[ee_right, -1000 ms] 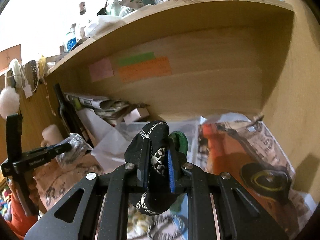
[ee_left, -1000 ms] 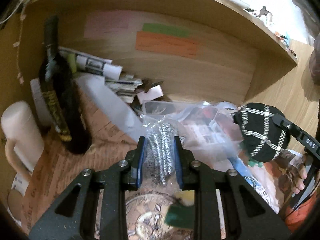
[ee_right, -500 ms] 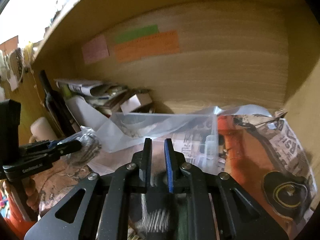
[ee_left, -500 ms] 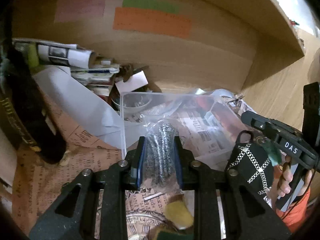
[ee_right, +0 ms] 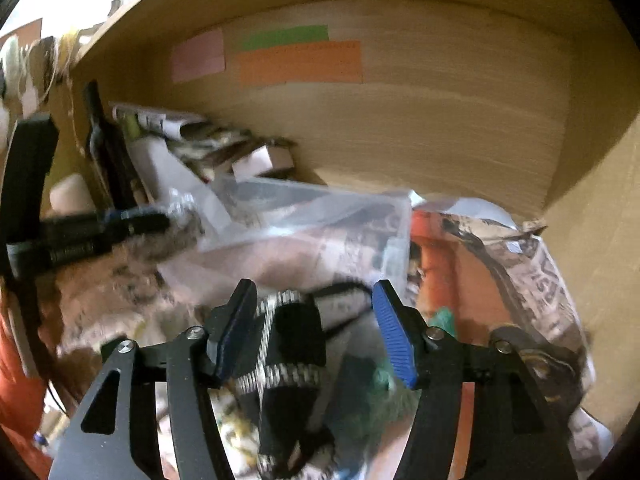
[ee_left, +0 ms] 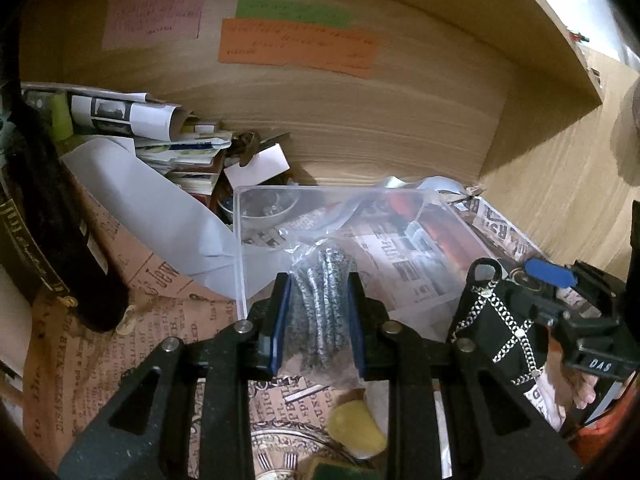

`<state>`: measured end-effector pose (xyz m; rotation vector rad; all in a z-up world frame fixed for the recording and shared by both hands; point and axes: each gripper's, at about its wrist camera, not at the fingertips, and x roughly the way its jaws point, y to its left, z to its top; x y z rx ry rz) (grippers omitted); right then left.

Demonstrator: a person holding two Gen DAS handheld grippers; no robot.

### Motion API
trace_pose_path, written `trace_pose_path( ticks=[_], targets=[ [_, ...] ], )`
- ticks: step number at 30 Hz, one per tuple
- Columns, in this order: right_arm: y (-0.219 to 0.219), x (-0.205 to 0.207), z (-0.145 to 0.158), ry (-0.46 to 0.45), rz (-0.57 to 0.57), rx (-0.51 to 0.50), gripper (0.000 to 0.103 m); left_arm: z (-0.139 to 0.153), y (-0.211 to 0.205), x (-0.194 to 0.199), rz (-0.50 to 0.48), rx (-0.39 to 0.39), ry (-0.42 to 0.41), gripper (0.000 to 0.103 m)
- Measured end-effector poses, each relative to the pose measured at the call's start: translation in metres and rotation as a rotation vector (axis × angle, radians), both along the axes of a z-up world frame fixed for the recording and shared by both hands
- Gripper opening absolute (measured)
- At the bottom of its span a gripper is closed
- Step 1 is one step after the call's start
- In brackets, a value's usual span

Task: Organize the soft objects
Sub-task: 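Carry the black ball with the right tool while the left tool carries the steel wool toward the clear box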

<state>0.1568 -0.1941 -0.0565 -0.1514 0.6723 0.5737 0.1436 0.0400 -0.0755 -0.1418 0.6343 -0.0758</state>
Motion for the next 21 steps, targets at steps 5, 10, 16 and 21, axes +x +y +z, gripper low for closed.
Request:
trace_pose_path(
  ticks=[5, 10, 16, 21],
  targets=[
    [-0.002, -0.003, -0.013, 0.046, 0.011, -0.045, 0.041, -0.001, -0.005, 0.001, 0.004, 0.012, 0.000, 0.026],
    [0.002, -0.002, -0.023, 0.098, 0.069, -0.038, 0.016, 0.001, -0.007, 0.006, -0.006, 0.011, 0.009, 0.026],
    [0.004, -0.001, 0.009, 0.013, 0.082, 0.055, 0.012, 0.007, -0.009, 0.015, -0.014, 0.016, 0.008, 0.026],
    [0.009, 0.009, 0.042, -0.095, 0.062, 0.108, 0.012, 0.013, -0.012, 0.023, -0.020, 0.034, -0.005, 0.026]
  ],
)
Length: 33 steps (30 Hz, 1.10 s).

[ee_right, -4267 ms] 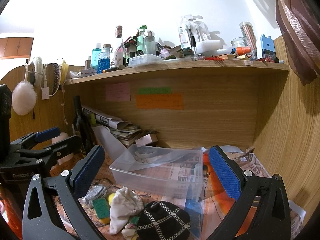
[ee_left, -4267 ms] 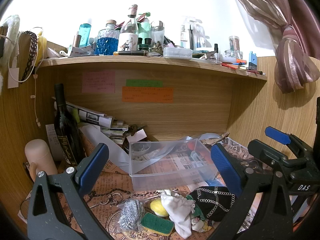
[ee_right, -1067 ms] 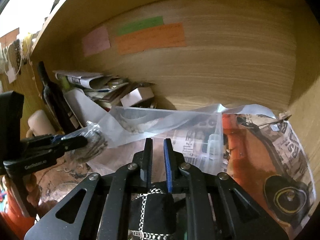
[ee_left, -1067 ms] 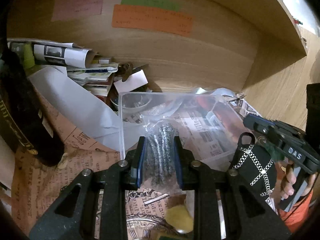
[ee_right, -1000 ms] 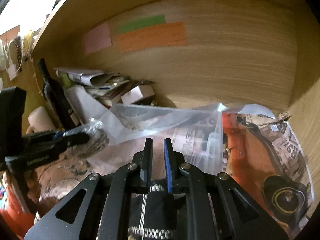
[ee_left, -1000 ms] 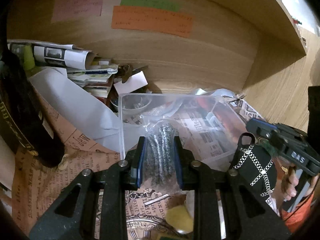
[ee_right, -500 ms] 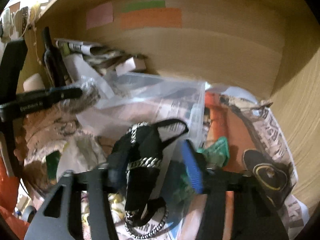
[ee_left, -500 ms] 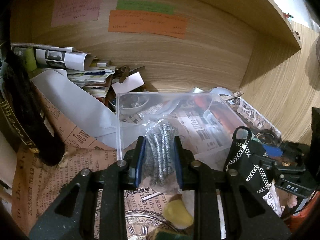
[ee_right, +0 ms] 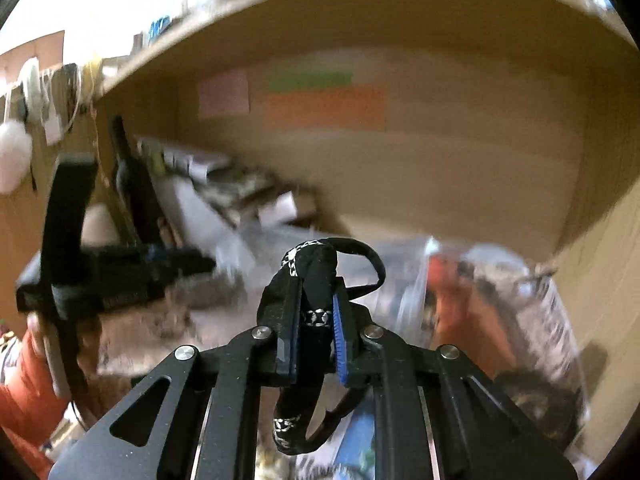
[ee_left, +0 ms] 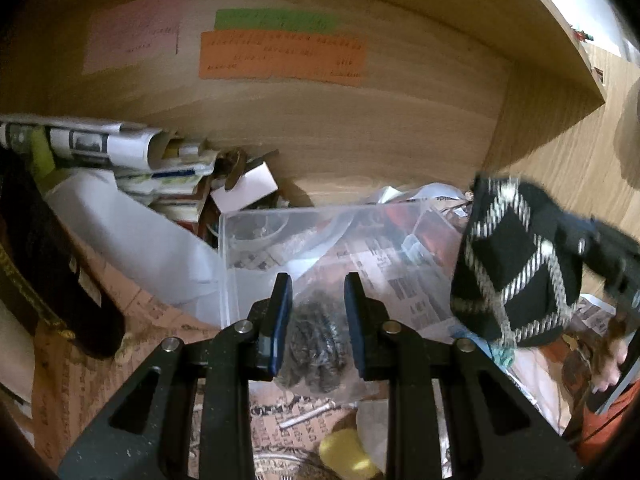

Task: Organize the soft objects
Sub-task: 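Carry the black ball with the right tool while the left tool carries the steel wool toward the clear box, then open the left tool dropping steel wool into the box while the right tool drops the black ball in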

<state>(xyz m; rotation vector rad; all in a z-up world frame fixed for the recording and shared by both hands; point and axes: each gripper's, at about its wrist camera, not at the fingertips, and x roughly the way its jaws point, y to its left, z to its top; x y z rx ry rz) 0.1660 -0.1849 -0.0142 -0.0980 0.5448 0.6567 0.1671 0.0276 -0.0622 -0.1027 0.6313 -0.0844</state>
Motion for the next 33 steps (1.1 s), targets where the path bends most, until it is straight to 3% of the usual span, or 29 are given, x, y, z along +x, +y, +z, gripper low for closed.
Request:
trace_pose_path(
  ticks=[7, 15, 17, 19, 22, 24, 28, 30, 33],
  targets=[
    [0.015, 0.034, 0.011, -0.051, -0.059, 0.029, 0.012, -0.009, -0.004, 0.021, -0.011, 0.015, 0.035, 0.026],
    [0.035, 0.073, -0.033, 0.117, -0.049, -0.049, 0.016, -0.021, -0.001, 0.030, -0.020, 0.018, 0.081, 0.026],
    [0.038, 0.076, -0.039, 0.139, -0.050, -0.071, 0.016, -0.020, 0.000, 0.029, -0.021, 0.015, 0.086, 0.029],
    [0.040, 0.076, -0.043, 0.149, -0.051, -0.100, 0.020, -0.019, 0.001, 0.027, -0.020, 0.005, 0.089, 0.042],
    [0.041, 0.075, -0.048, 0.173, -0.052, -0.131, 0.043, -0.015, 0.004, 0.019, -0.019, -0.012, 0.082, 0.060],
    [0.037, 0.069, -0.045, 0.152, -0.066, -0.126, 0.066, -0.011, 0.004, 0.013, -0.012, -0.009, 0.069, 0.066],
    [0.028, 0.056, -0.033, 0.113, -0.067, -0.112, 0.070, -0.004, 0.005, -0.001, -0.007, -0.004, 0.049, 0.080],
    [0.021, 0.044, -0.023, 0.082, -0.068, -0.098, 0.082, 0.000, 0.004, -0.012, -0.001, 0.003, 0.029, 0.091],
    [0.013, 0.030, -0.012, 0.023, -0.082, -0.087, 0.088, 0.005, 0.001, -0.029, 0.012, 0.017, 0.004, 0.101]
  ],
)
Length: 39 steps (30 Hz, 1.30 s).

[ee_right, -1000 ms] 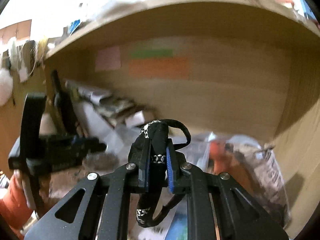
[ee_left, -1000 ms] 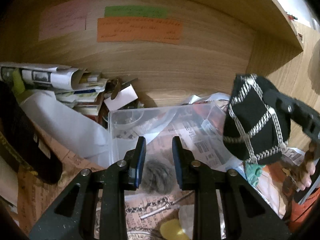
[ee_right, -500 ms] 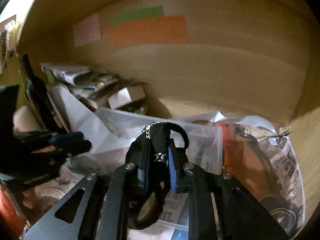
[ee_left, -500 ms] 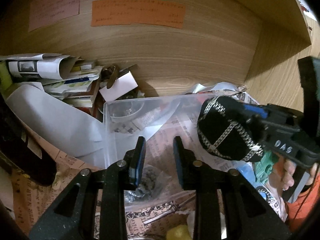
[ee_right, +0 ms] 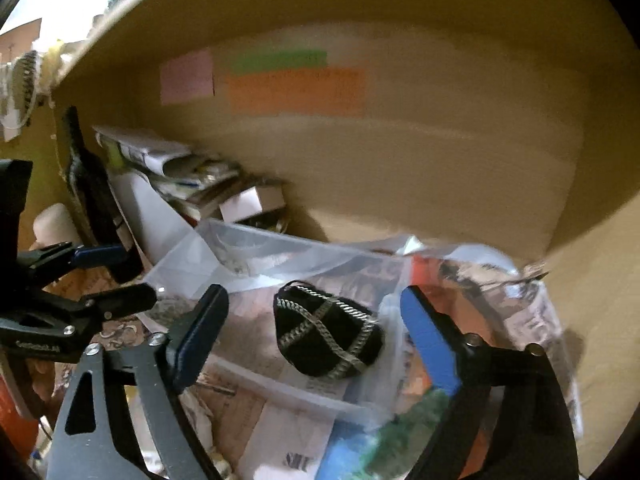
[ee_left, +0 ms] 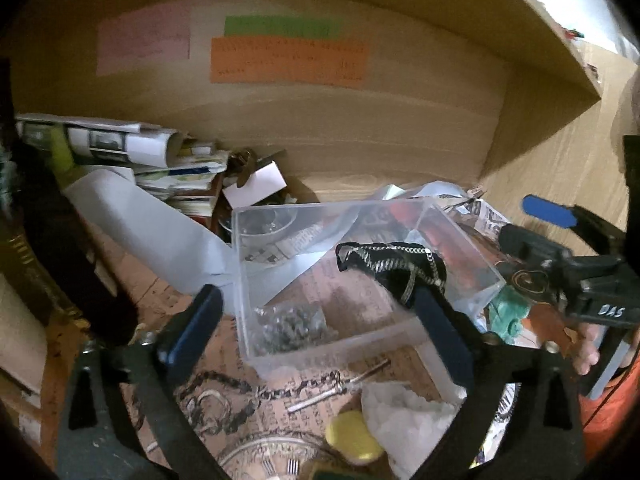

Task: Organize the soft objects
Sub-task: 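Open the left tool dropping steel wool into the box while the right tool drops the black ball in, then grasp the green knit glove with the right tool while the left tool grasps the white cloth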

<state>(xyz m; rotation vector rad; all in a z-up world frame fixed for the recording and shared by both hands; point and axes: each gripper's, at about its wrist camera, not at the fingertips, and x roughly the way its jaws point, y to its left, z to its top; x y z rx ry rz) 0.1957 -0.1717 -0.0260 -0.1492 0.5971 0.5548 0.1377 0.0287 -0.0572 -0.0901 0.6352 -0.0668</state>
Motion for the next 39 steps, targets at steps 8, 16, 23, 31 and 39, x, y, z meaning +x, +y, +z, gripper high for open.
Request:
trace_pose_path(
  ticks=[8, 16, 23, 31, 39],
  targets=[
    [-0.036, -0.037, 0.000, -0.053, -0.055, -0.018, 0.097, -0.013, -0.014, -0.027, -0.035, -0.020, 0.088, 0.102],
    [-0.065, -0.045, -0.043, 0.066, -0.117, -0.039, 0.097, -0.046, -0.043, -0.037, -0.090, 0.008, 0.184, 0.102],
    [-0.075, -0.029, -0.077, 0.209, -0.133, 0.012, 0.096, -0.062, -0.057, -0.039, -0.102, 0.021, 0.184, 0.096],
    [-0.071, -0.017, -0.092, 0.279, -0.112, 0.032, 0.052, -0.064, -0.059, -0.034, -0.125, 0.016, 0.192, 0.056],
    [-0.078, -0.021, -0.089, 0.269, -0.122, 0.062, 0.015, -0.059, -0.047, -0.033, -0.107, -0.012, 0.187, 0.024]
  ],
)
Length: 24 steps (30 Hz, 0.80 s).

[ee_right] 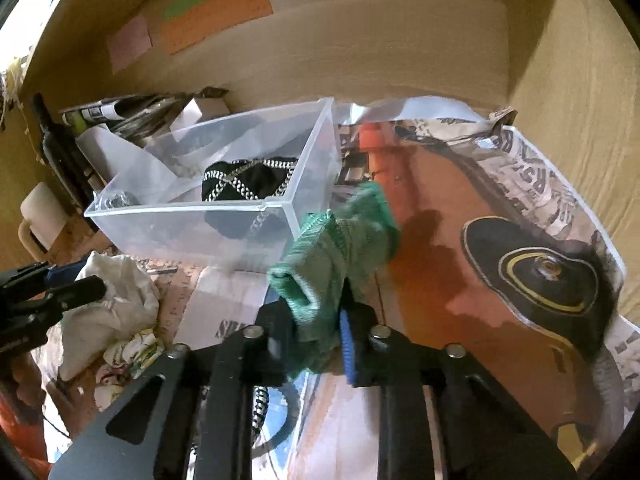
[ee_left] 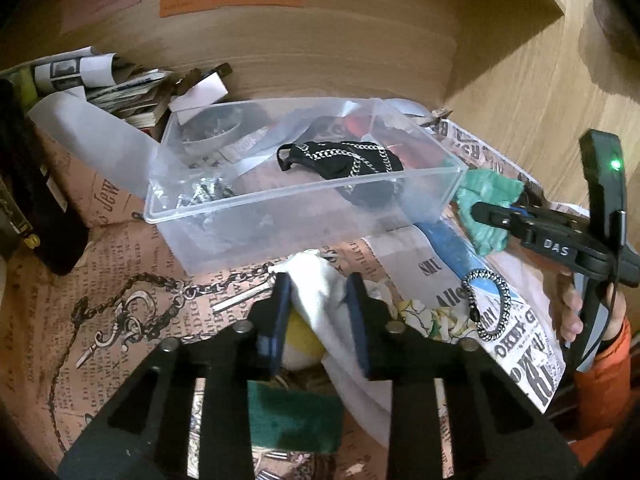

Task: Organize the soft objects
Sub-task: 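Grasp the green knit glove with the right tool while the left tool grasps the white cloth, then lower the green glove into the box with the right tool while the left tool drops the white cloth in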

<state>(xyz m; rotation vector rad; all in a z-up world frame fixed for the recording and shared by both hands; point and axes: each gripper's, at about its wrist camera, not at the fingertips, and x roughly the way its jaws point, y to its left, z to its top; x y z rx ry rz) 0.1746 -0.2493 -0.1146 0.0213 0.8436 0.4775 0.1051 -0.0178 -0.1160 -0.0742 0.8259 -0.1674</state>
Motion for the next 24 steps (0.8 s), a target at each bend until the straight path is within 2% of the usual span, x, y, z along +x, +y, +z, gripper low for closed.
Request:
trace_pose_path(
  ticks=[3, 6, 17, 24],
  targets=[
    [-0.004, -0.005, 0.008, -0.030, -0.017, 0.003, 0.014, 0.003, 0.003, 0.000, 0.003, -0.009, -0.005, 0.015],
    [-0.009, -0.011, 0.022, -0.074, -0.035, 0.014, 0.014, 0.009, 0.006, 0.000, 0.011, -0.010, -0.019, 0.012],
    [0.001, -0.021, 0.075, -0.234, -0.011, 0.042, 0.014, 0.058, 0.020, -0.002, 0.030, -0.043, -0.153, 0.011],
    [0.024, -0.016, 0.089, -0.284, 0.045, 0.076, 0.014, 0.086, 0.030, 0.009, 0.063, -0.036, -0.243, 0.011]
  ],
)
